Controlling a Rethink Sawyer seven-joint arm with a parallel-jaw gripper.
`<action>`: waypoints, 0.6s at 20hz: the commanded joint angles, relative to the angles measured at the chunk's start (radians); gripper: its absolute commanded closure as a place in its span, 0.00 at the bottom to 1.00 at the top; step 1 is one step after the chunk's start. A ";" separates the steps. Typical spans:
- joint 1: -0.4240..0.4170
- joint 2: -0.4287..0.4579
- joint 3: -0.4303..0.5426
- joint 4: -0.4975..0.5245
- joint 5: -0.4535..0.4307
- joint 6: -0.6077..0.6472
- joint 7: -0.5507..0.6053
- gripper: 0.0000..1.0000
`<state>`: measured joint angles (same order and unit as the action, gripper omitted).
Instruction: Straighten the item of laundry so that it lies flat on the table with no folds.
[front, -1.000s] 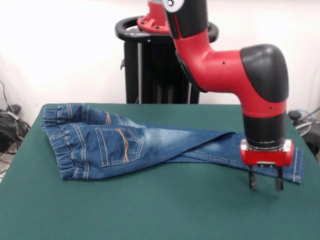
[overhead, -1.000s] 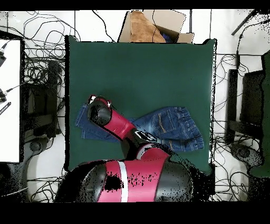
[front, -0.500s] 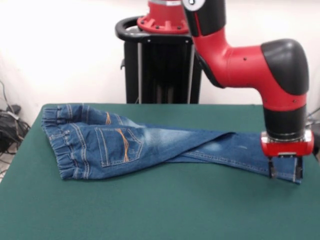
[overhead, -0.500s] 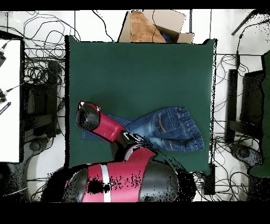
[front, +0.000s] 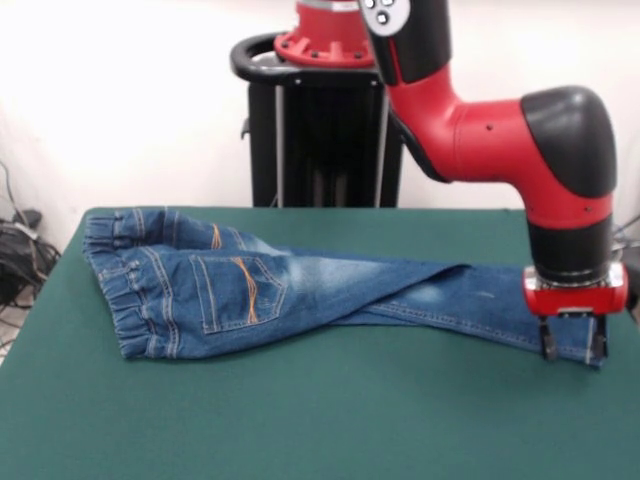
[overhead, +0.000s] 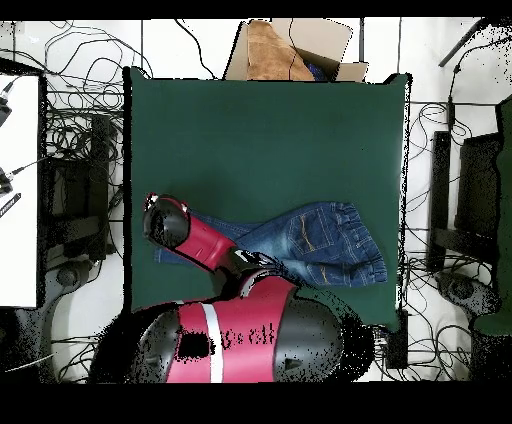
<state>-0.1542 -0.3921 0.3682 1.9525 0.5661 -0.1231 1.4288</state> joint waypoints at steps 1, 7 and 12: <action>-0.012 0.154 0.068 -0.054 0.011 -0.021 0.305 0.00; -0.005 0.198 0.061 -0.072 0.014 -0.018 0.300 0.00; 0.044 0.186 0.012 -0.082 0.065 0.055 0.273 0.00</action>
<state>-0.1563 -0.3892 0.3699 1.9502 0.5523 -0.1240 1.4288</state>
